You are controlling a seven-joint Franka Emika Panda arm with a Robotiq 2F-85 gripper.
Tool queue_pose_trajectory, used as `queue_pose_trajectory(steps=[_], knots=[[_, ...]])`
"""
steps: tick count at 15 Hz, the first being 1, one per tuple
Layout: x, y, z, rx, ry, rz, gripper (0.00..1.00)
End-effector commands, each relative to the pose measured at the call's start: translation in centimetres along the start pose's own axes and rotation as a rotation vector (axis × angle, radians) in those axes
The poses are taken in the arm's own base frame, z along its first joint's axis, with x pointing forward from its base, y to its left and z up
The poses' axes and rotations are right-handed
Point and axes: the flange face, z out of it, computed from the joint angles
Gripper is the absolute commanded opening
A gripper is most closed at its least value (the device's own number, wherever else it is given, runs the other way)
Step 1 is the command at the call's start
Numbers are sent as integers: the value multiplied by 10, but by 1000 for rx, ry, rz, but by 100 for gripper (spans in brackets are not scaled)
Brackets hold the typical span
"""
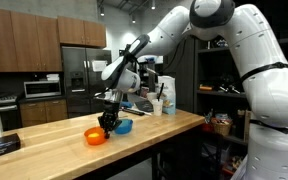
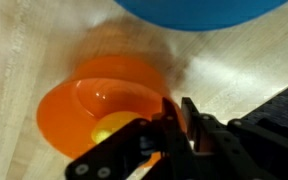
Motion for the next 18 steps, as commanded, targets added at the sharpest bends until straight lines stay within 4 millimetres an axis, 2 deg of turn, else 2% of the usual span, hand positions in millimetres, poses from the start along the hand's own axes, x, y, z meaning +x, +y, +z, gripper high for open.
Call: queue_pose_trajectory(steps=[1, 7, 18], knots=[[-5, 4, -5, -23, -79, 0, 0], [-20, 4, -9, -55, -189, 73, 1], [-53, -7, -18, -95, -214, 305, 1]])
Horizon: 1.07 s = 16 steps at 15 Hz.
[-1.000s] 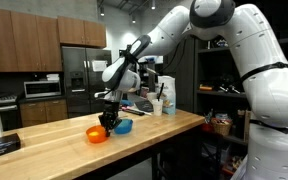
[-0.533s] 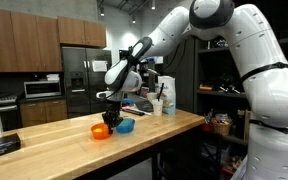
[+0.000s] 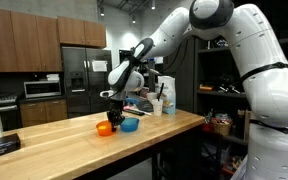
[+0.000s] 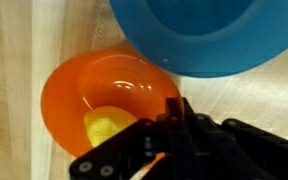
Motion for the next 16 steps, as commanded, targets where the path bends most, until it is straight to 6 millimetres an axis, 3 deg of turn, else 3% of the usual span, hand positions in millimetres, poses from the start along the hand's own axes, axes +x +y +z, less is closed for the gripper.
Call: queue_pose_trajectory(steps=[1, 12, 16], knots=[[-23, -13, 5, 10, -44, 98, 1], [-73, -47, -6, 1, -91, 357, 1], [-82, -57, -8, -5, -106, 397, 1]])
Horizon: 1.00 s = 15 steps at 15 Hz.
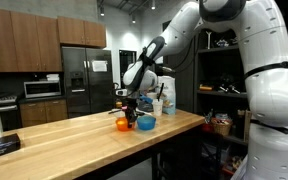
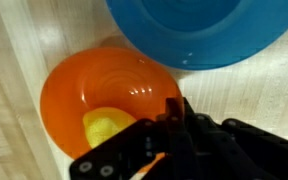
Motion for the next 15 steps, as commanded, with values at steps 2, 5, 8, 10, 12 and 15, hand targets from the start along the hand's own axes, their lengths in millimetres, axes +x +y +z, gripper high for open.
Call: queue_pose_trajectory(steps=[2, 5, 8, 10, 12, 15], knots=[[-21, -16, 10, 19, -36, 39, 1], [-18, -17, 11, 24, -14, 19, 1], [-12, -18, 11, 26, 26, -18, 1], [-10, -18, 12, 27, 62, -49, 1], [-8, -19, 12, 34, 97, -80, 1], [-6, -20, 13, 45, 132, -112, 1]])
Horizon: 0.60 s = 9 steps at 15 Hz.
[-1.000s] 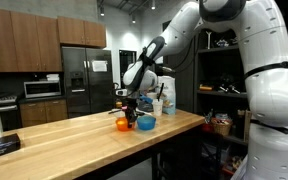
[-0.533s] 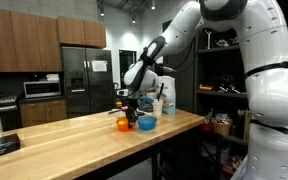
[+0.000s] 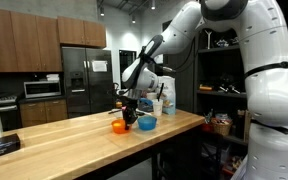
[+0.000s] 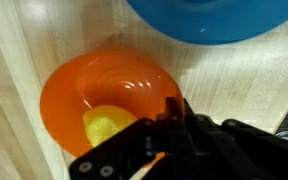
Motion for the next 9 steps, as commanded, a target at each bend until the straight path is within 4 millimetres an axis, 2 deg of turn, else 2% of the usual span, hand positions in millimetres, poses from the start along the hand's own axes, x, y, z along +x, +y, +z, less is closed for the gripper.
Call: queue_pose_trajectory(steps=[1, 9], knots=[[-3, -9, 12, 32, 32, -35, 1], [0, -11, 3, -35, -19, -85, 1]])
